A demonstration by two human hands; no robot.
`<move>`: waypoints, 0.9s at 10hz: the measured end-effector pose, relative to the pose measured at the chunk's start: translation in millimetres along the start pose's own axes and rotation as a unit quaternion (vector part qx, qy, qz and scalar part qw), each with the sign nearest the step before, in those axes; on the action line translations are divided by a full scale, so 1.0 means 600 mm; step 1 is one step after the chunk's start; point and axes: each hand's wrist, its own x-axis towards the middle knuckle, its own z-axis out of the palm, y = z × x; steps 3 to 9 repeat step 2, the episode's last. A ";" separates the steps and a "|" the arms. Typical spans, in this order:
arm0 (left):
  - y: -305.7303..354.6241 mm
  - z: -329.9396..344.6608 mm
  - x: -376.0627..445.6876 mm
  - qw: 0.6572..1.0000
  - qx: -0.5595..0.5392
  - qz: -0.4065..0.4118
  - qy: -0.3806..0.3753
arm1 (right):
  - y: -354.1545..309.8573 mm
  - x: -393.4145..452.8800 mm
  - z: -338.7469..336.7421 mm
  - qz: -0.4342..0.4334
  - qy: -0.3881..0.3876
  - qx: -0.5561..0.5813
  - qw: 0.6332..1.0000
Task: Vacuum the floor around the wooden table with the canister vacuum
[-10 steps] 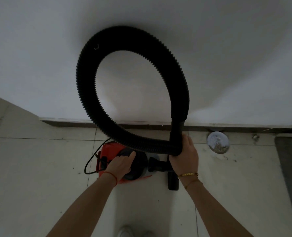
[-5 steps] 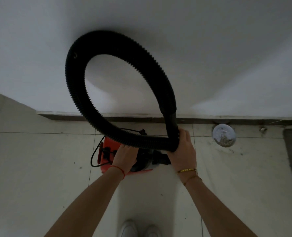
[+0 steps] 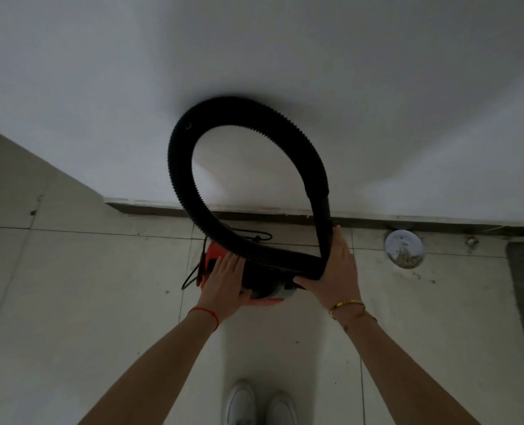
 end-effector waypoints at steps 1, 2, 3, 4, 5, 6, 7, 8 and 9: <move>-0.003 -0.027 -0.036 1.000 0.008 -0.005 0.017 | -0.004 -0.024 -0.018 -0.013 0.001 0.008 1.000; 0.006 -0.075 -0.076 1.000 0.010 -0.020 0.015 | -0.015 -0.059 -0.048 -0.002 0.013 0.043 0.999; 0.006 -0.075 -0.076 1.000 0.010 -0.020 0.015 | -0.015 -0.059 -0.048 -0.002 0.013 0.043 0.999; 0.006 -0.075 -0.076 1.000 0.010 -0.020 0.015 | -0.015 -0.059 -0.048 -0.002 0.013 0.043 0.999; 0.006 -0.075 -0.076 1.000 0.010 -0.020 0.015 | -0.015 -0.059 -0.048 -0.002 0.013 0.043 0.999; 0.006 -0.075 -0.076 1.000 0.010 -0.020 0.015 | -0.015 -0.059 -0.048 -0.002 0.013 0.043 0.999; 0.006 -0.075 -0.076 1.000 0.010 -0.020 0.015 | -0.015 -0.059 -0.048 -0.002 0.013 0.043 0.999; 0.006 -0.075 -0.076 1.000 0.010 -0.020 0.015 | -0.015 -0.059 -0.048 -0.002 0.013 0.043 0.999; 0.006 -0.075 -0.076 1.000 0.010 -0.020 0.015 | -0.015 -0.059 -0.048 -0.002 0.013 0.043 0.999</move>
